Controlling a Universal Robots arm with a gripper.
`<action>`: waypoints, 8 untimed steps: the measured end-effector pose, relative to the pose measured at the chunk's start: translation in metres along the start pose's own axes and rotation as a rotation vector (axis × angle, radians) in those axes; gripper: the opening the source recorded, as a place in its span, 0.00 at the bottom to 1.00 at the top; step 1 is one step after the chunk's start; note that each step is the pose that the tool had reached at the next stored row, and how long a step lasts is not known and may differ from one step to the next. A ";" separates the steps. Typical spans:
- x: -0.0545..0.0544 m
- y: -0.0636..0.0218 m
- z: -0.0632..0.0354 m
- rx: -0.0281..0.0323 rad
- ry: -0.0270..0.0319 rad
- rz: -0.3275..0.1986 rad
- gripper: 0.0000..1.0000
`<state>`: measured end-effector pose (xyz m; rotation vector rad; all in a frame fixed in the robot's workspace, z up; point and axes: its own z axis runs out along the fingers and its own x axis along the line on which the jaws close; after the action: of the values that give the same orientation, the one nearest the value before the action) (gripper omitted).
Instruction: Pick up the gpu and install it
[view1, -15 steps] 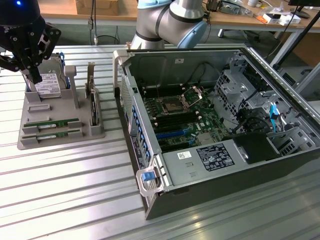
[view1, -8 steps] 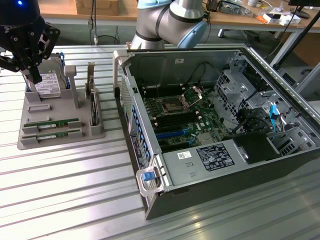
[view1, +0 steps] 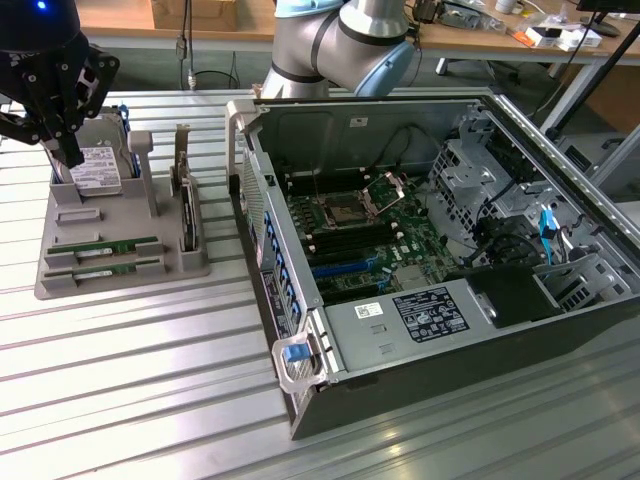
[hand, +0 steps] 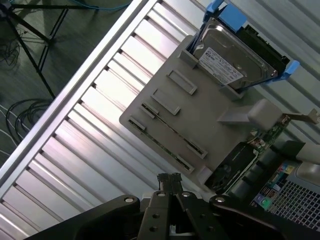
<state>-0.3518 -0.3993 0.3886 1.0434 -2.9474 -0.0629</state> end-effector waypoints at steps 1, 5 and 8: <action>0.000 0.0000 0.0000 0.0000 0.0003 -0.007 0.10; 0.000 0.0000 0.0000 0.0000 0.0009 -0.023 0.10; 0.000 0.0000 0.0000 0.0000 0.0015 -0.035 0.10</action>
<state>-0.3518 -0.3993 0.3886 1.0950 -2.9279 -0.0625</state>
